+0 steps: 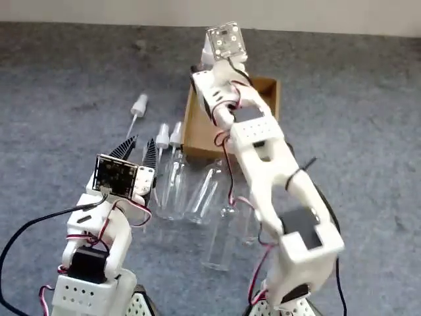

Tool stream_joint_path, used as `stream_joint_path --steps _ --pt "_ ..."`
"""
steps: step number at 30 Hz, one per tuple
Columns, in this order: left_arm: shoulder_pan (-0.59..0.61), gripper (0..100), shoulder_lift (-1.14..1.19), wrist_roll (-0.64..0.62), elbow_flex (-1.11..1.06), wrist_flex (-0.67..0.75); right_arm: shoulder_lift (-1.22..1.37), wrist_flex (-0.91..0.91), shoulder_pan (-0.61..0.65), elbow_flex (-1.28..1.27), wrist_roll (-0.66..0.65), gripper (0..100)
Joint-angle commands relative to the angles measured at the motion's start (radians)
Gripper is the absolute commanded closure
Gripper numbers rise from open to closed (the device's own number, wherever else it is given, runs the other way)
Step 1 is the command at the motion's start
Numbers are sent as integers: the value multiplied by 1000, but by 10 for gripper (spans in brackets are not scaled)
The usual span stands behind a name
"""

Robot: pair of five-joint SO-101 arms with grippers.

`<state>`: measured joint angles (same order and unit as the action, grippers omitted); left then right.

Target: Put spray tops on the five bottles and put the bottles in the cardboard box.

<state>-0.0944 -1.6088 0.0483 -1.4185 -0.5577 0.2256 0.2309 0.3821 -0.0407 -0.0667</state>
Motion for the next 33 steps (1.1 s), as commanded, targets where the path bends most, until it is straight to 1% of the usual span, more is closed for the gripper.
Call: stream_joint_path --steps 1,13,19,27,29,33 --pt "18 937 -2 -8 4 25 76 -35 -19 180 -11 995" --pt "13 937 -2 -8 4 25 384 -35 -19 469 -9 995" --pt "13 937 -2 -8 5 25 437 -35 -19 495 -9 995" --pt "13 937 -2 -8 5 25 437 -35 -16 490 -9 991" --pt "13 937 -2 -8 5 25 437 -35 -16 490 -9 971" --pt "13 937 -2 -8 7 25 429 -27 -12 490 -9 885"
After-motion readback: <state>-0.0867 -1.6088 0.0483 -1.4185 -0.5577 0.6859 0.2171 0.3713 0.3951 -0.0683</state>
